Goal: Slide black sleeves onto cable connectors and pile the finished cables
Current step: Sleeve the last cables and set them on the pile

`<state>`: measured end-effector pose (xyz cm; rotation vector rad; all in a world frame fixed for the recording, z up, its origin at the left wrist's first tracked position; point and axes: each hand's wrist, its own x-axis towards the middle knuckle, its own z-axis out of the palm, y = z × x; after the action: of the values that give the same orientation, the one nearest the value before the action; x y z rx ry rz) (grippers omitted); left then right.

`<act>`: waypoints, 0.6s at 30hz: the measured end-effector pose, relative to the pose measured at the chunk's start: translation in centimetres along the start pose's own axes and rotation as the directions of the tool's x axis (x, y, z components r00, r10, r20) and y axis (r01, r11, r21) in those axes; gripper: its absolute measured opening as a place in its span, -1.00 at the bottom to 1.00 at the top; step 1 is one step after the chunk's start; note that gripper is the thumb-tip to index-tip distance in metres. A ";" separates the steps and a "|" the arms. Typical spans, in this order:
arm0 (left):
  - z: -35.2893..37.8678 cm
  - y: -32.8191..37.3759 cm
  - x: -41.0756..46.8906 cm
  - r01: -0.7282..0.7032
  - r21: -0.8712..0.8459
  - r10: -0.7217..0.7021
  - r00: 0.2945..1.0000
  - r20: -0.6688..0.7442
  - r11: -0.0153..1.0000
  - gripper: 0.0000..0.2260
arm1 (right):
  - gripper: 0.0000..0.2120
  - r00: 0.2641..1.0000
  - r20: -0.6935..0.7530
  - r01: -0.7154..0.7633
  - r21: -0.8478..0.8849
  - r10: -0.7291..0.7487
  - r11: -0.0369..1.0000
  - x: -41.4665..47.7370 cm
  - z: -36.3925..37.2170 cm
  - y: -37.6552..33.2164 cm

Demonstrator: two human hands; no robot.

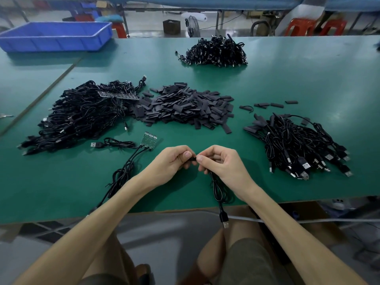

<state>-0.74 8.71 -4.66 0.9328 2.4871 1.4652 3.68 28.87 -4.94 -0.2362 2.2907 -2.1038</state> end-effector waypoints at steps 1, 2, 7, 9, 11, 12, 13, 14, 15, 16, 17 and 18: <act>0.0 0.0 0.0 -0.003 -0.004 0.003 1.000 -0.002 1.000 -0.66 | -0.92 1.000 -0.002 0.000 0.003 0.000 1.000 0.0 0.0 0.0; 0.1 0.0 0.0 -0.004 -0.011 0.004 1.000 -0.003 1.000 -0.66 | -0.92 1.000 -0.003 0.000 0.006 0.000 1.000 0.0 0.0 -0.1; 0.1 0.0 0.0 -0.002 -0.003 0.002 1.000 0.000 1.000 -0.73 | -0.88 1.000 0.000 -0.002 0.017 0.002 1.000 -0.1 -0.1 -0.2; 0.1 0.0 0.0 0.002 0.004 -0.002 1.000 0.005 1.000 -0.73 | -0.87 1.000 0.002 -0.004 0.013 0.004 1.000 -0.1 -0.1 -0.1; 0.1 0.0 0.0 0.002 0.017 -0.002 1.000 0.011 1.000 -0.73 | -0.88 1.000 0.009 -0.005 0.000 0.005 1.000 0.0 -0.1 -0.1; 0.1 0.1 0.0 0.004 0.023 -0.004 1.000 0.013 1.000 -0.74 | -0.90 1.000 0.014 -0.005 -0.007 0.005 1.000 0.0 -0.1 -0.1; 0.0 0.1 0.0 0.008 0.025 -0.008 1.000 0.014 1.000 -0.74 | -0.91 1.000 0.019 -0.006 -0.012 0.006 1.000 0.0 -0.2 0.0; 0.0 0.2 0.0 0.012 0.024 -0.013 1.000 0.015 1.000 -0.75 | -0.93 1.000 0.022 -0.005 -0.015 0.006 1.000 0.0 -0.2 0.0; 0.0 0.2 -0.1 0.017 0.023 -0.018 1.000 0.017 1.000 -0.76 | -0.94 1.000 0.023 -0.003 -0.016 0.003 1.000 0.0 -0.3 0.0; 0.0 0.2 -0.1 0.023 0.024 -0.024 1.000 0.019 0.999 -0.78 | -0.94 1.000 0.022 0.000 -0.018 0.000 1.000 0.0 -0.3 0.0; 0.0 0.2 -0.1 0.029 0.026 -0.030 0.999 0.021 0.999 -0.79 | -0.94 1.000 0.019 0.004 -0.023 -0.003 1.000 0.0 -0.3 0.1; -0.1 0.2 -0.1 0.034 0.025 -0.034 0.999 0.022 0.999 -0.81 | -0.95 1.000 0.016 0.008 -0.034 -0.008 0.999 0.0 -0.3 0.1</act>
<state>-0.63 8.69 -4.44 0.9011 2.4985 1.4090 3.63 29.20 -5.00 -0.2620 2.3225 -2.0601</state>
